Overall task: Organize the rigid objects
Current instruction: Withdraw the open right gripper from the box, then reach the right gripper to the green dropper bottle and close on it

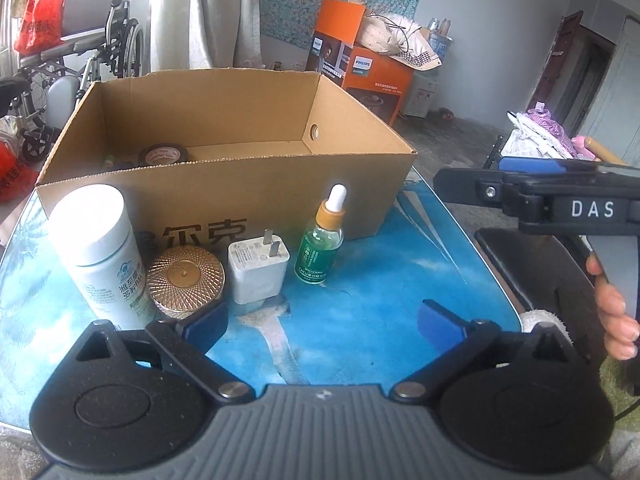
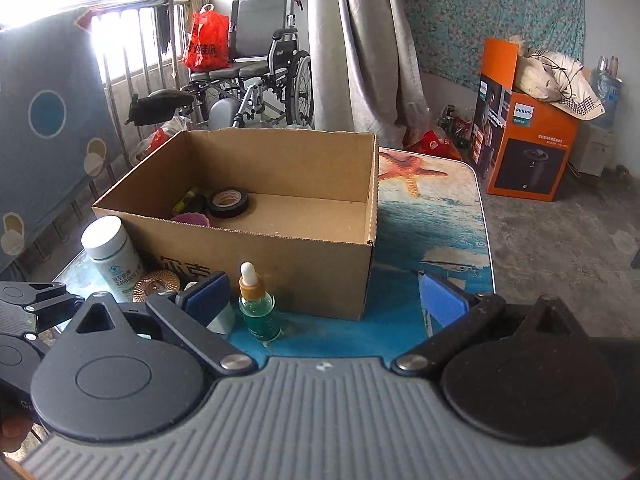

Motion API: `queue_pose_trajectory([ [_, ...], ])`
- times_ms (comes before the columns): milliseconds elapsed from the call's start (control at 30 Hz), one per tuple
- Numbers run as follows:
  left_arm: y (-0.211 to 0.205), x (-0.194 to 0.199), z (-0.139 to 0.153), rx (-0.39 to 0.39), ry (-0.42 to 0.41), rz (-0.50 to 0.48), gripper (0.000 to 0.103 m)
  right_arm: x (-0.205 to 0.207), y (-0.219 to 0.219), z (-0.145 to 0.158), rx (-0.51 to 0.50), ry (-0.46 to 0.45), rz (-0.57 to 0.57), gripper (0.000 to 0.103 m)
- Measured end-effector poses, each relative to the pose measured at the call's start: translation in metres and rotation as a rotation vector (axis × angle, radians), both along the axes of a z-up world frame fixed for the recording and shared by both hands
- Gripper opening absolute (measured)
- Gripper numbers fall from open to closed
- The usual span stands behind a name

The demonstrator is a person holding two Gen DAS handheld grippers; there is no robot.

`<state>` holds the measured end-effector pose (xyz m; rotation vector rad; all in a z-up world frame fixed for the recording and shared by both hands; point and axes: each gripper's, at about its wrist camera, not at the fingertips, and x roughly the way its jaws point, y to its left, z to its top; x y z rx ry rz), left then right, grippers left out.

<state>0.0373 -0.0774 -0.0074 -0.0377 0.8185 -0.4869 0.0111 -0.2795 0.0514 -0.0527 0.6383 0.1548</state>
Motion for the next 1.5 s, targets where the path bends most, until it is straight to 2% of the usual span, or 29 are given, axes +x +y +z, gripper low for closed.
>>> queue_pose_trajectory([
  [133,-0.001,0.004,0.001,-0.031,-0.002,-0.004,0.103,-0.007,-0.003,0.003,0.008,-0.025,-0.021,0.102],
  [300,0.004,0.007,0.001,-0.056,-0.003,0.000,0.103,-0.005,-0.008,-0.001,0.025,-0.015,-0.035,0.102],
  [433,0.008,0.007,0.004,-0.090,-0.029,-0.011,0.103,-0.005,-0.015,-0.005,0.106,-0.010,-0.005,0.102],
  [533,0.008,0.007,0.006,-0.083,-0.053,-0.011,0.103,-0.005,-0.017,-0.008,0.156,-0.009,0.000,0.102],
  [767,0.006,0.010,-0.001,-0.075,-0.040,-0.018,0.103,-0.008,-0.016,-0.014,0.203,-0.031,-0.009,0.102],
  [933,0.003,0.009,-0.005,-0.103,-0.060,-0.048,0.103,-0.013,-0.022,-0.019,0.269,-0.051,0.003,0.102],
  [1000,-0.004,0.007,-0.005,-0.061,-0.104,-0.059,0.103,-0.015,-0.025,-0.023,0.289,-0.049,-0.004,0.102],
  [1100,-0.021,0.003,-0.008,0.071,-0.194,-0.086,0.103,-0.017,-0.031,-0.033,0.339,-0.035,0.005,0.102],
  [1167,-0.035,0.002,-0.014,0.190,-0.252,-0.099,0.103,-0.014,-0.032,-0.039,0.375,-0.020,0.019,0.102],
  [1233,-0.044,0.000,-0.020,0.257,-0.300,-0.115,0.103,-0.009,-0.029,-0.043,0.382,-0.008,0.026,0.101],
  [1333,-0.052,-0.002,-0.024,0.278,-0.343,-0.142,0.102,0.000,-0.021,-0.047,0.376,0.000,0.032,0.097],
  [1467,-0.057,-0.001,-0.023,0.269,-0.388,-0.170,0.096,0.018,-0.011,-0.054,0.386,0.030,0.048,0.078],
  [1500,-0.058,0.001,-0.024,0.271,-0.392,-0.172,0.091,0.022,-0.009,-0.055,0.387,0.038,0.052,0.074],
])
